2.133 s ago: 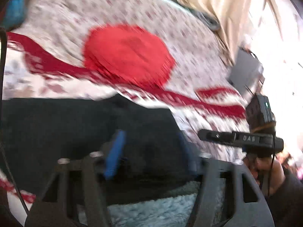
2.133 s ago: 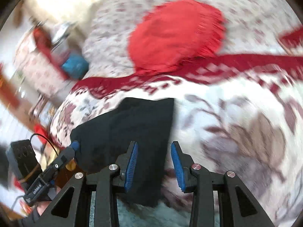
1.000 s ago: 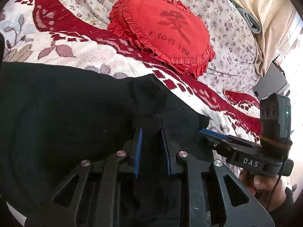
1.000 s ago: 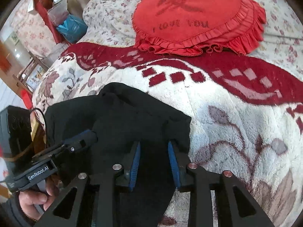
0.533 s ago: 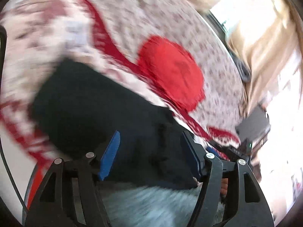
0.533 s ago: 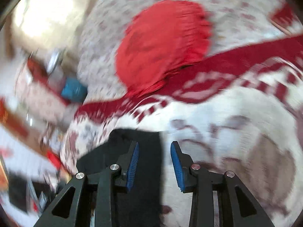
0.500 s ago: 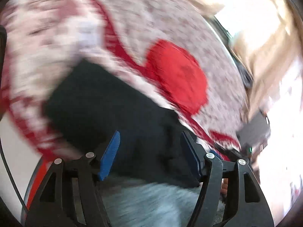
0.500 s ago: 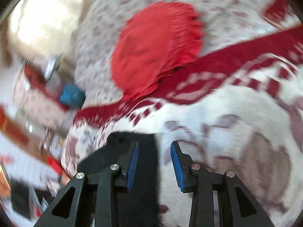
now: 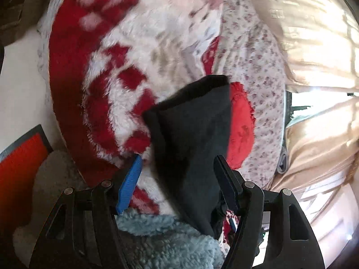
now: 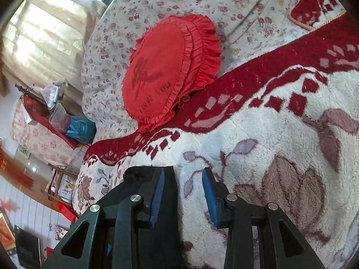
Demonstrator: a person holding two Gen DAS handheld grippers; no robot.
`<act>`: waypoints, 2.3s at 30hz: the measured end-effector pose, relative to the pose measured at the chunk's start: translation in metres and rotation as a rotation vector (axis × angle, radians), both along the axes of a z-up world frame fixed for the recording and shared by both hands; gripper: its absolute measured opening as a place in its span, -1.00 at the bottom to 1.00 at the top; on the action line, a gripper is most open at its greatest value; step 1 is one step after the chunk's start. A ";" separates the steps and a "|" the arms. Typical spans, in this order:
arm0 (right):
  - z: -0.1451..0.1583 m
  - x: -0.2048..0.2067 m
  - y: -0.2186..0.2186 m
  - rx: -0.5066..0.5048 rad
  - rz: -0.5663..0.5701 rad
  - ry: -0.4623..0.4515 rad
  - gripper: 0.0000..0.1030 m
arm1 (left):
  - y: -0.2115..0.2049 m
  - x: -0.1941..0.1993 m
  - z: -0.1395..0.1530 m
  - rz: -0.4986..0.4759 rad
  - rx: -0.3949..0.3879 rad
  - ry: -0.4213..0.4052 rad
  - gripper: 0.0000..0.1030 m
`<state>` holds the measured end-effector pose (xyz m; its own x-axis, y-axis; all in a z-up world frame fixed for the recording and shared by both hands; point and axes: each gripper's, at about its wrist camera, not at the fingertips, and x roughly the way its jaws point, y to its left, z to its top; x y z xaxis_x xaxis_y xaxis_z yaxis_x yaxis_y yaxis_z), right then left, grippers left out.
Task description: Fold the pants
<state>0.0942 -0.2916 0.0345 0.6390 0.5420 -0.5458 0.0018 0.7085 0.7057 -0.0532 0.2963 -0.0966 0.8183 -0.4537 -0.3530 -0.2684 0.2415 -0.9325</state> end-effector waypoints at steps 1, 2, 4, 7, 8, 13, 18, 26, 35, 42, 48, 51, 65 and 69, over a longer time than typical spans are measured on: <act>0.000 0.000 -0.001 0.000 0.001 -0.003 -0.34 | -0.001 0.003 -0.002 0.003 -0.007 0.003 0.27; 0.000 -0.001 0.000 0.000 0.003 -0.003 -0.34 | -0.001 0.005 -0.005 0.006 -0.022 -0.003 0.27; -0.002 0.000 0.001 -0.005 0.008 0.003 -0.34 | 0.001 0.004 -0.004 0.013 -0.026 -0.020 0.30; -0.003 0.001 0.002 -0.012 0.014 0.010 -0.34 | 0.003 0.001 -0.001 0.008 -0.037 -0.055 0.30; -0.003 0.001 0.003 -0.013 0.016 0.012 -0.34 | 0.003 -0.001 0.003 0.006 -0.053 -0.084 0.30; -0.006 0.002 0.003 -0.020 0.017 0.024 -0.34 | 0.002 0.000 0.010 -0.017 -0.037 -0.121 0.30; -0.008 0.002 0.005 -0.031 0.021 0.034 -0.34 | 0.009 0.003 -0.013 0.003 -0.057 -0.112 0.30; -0.011 0.004 0.007 -0.044 0.026 0.049 -0.34 | -0.002 -0.001 0.009 -0.042 0.026 -0.177 -0.35; -0.011 0.004 0.008 -0.041 0.025 0.053 -0.34 | -0.013 -0.004 0.040 -0.047 0.266 -0.136 -0.74; -0.012 0.003 0.007 -0.039 0.024 0.050 -0.34 | -0.120 0.010 0.157 -0.307 0.768 -0.393 -0.76; -0.013 0.001 0.004 -0.021 0.013 0.050 -0.34 | -0.260 0.030 0.179 -0.693 1.005 -0.569 -0.76; -0.014 0.000 0.000 -0.005 0.005 0.053 -0.34 | -0.313 0.033 0.162 -0.863 1.097 -0.567 -0.76; -0.013 -0.001 -0.001 0.006 0.002 0.040 -0.34 | -0.296 0.016 0.137 -0.931 0.941 -0.483 -0.35; -0.007 -0.003 0.000 -0.017 -0.002 0.012 -0.34 | -0.243 0.016 0.137 -0.799 0.675 -0.461 -0.14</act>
